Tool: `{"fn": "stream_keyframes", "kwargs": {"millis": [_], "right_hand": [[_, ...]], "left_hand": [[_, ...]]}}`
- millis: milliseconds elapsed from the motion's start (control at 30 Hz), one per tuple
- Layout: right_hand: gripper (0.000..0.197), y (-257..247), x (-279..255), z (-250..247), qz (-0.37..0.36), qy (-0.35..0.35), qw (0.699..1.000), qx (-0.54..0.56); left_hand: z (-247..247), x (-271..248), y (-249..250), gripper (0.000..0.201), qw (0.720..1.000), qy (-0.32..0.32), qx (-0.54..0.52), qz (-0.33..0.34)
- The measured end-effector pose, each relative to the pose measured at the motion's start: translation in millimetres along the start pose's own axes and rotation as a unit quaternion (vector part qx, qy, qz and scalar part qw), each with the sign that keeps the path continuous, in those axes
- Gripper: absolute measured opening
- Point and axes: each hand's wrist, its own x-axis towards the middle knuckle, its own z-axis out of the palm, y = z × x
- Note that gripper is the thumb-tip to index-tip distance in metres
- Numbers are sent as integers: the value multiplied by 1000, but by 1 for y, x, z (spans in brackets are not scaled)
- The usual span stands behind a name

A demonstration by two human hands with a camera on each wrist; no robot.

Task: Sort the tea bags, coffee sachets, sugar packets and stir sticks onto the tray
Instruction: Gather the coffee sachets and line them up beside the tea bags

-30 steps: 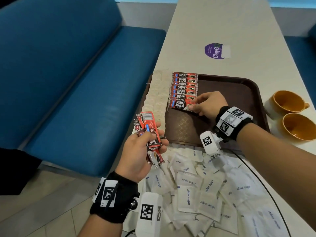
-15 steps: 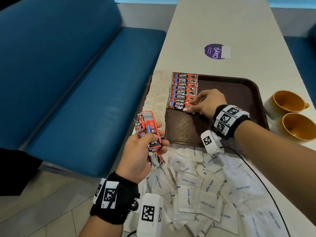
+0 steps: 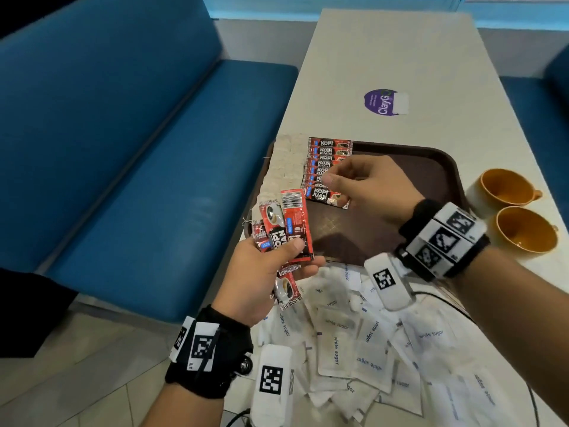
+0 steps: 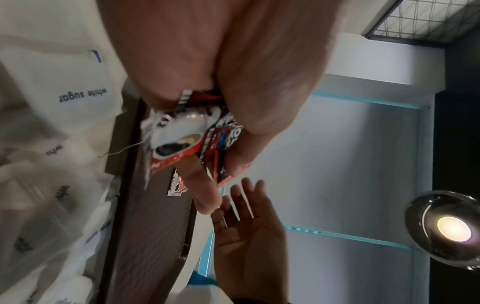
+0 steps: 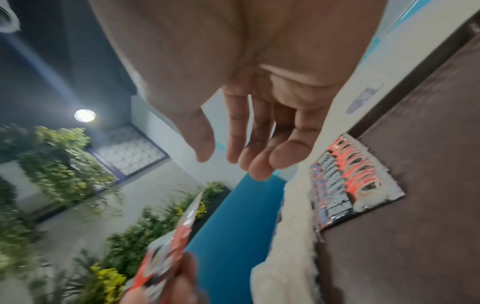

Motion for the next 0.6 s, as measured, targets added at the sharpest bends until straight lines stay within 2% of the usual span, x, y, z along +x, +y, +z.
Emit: {"fn": "stream_keyframes", "kwargs": {"millis": [167, 233, 333, 400, 500, 600], "right_hand": [[44, -16, -43, 0, -7, -70, 994, 81], [38, -17, -58, -3, -14, -91, 991, 92], [10, -16, -79, -8, -52, -65, 990, 116], [5, -16, -88, -10, -76, -34, 990, 113], [8, -20, -97, -9, -99, -26, 991, 85], [29, -22, -102, -3, -73, -15, 991, 113]], "left_hand": [[6, -7, -2, 16, 998, -19, 58, 14], [9, -10, -3, 16, 997, -17, 69, 20], [13, -13, -5, 20, 998, 0, 56, 27], [15, -15, -5, 33, 999, 13, 40, 31], [20, -17, -5, 39, 999, 16, 32, 38], [28, -18, -4, 42, 999, 8, 17, 47]]}}
